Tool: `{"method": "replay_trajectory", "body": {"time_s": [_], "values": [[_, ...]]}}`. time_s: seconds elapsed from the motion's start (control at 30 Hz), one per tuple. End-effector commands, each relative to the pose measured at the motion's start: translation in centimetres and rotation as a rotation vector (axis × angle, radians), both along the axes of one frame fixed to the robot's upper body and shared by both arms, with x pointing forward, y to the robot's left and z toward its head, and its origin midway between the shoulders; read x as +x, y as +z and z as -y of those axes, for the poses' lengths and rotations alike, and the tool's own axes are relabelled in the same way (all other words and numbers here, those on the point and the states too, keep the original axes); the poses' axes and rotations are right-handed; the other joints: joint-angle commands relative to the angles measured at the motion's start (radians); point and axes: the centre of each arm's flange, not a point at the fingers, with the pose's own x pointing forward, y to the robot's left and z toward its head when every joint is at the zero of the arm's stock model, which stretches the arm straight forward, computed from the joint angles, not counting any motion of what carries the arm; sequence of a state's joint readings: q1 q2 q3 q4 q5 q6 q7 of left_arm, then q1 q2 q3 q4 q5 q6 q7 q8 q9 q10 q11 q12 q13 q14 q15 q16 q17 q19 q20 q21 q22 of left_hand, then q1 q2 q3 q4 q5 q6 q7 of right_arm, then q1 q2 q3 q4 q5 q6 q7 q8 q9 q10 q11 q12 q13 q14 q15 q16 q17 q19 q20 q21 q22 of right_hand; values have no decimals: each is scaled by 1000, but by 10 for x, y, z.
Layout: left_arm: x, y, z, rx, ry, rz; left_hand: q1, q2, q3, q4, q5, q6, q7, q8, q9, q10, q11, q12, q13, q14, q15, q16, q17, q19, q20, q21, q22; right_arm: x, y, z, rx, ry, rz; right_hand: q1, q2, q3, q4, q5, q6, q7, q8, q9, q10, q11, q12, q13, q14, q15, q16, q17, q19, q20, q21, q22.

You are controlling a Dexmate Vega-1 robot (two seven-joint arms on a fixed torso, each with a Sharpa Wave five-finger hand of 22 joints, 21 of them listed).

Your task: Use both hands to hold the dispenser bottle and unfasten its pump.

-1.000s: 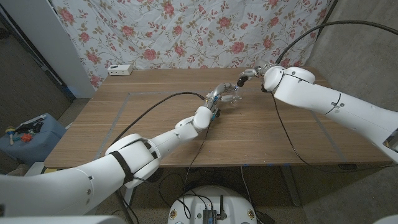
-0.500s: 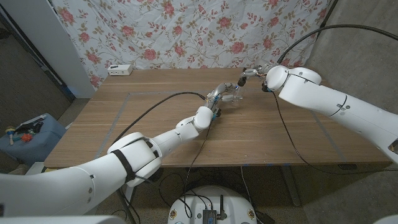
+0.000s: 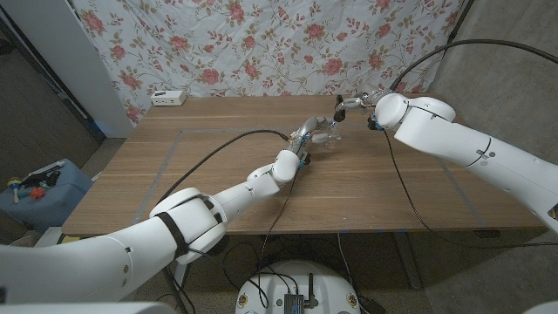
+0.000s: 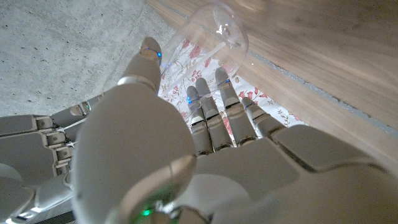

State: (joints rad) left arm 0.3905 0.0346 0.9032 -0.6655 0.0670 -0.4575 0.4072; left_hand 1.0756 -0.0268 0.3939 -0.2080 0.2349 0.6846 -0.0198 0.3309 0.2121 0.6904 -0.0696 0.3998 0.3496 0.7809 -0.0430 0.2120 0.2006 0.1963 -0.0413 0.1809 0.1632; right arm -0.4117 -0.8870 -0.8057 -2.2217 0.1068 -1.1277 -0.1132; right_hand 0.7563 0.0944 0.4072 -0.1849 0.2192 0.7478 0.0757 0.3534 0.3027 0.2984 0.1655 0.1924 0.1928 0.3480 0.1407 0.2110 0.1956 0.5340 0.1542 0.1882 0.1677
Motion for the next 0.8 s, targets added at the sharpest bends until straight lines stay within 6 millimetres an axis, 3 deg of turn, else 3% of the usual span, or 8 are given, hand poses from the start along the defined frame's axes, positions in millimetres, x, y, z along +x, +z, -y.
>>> {"method": "replay_trajectory", "body": {"time_s": [0.03, 0.8], "values": [[-1, -3, 1, -6, 0, -3, -105, 133, 63, 56, 3, 175, -33, 2, 2, 145, -103, 6, 176, 55, -117, 7, 3, 6, -67, 1, 0, -3, -1, 1, 1, 4, 9, 14, 1, 8, 2, 0, -2, -7, -7, 0, 5, -13, 2, 5, 6, -7, 0, 2, 6, -8, 3, 2], [0, -2, 2, -12, 1, -5, -110, 133, 63, 55, 2, 178, -36, 2, 2, 146, -103, 3, 179, 57, -119, 7, 4, 6, -67, 1, 0, -2, -2, 5, 10, 7, 18, 57, 4, 20, 3, -8, -9, -51, -19, -12, 9, -31, 4, 5, 15, -31, 6, 5, 20, -26, 8, 3]]}}
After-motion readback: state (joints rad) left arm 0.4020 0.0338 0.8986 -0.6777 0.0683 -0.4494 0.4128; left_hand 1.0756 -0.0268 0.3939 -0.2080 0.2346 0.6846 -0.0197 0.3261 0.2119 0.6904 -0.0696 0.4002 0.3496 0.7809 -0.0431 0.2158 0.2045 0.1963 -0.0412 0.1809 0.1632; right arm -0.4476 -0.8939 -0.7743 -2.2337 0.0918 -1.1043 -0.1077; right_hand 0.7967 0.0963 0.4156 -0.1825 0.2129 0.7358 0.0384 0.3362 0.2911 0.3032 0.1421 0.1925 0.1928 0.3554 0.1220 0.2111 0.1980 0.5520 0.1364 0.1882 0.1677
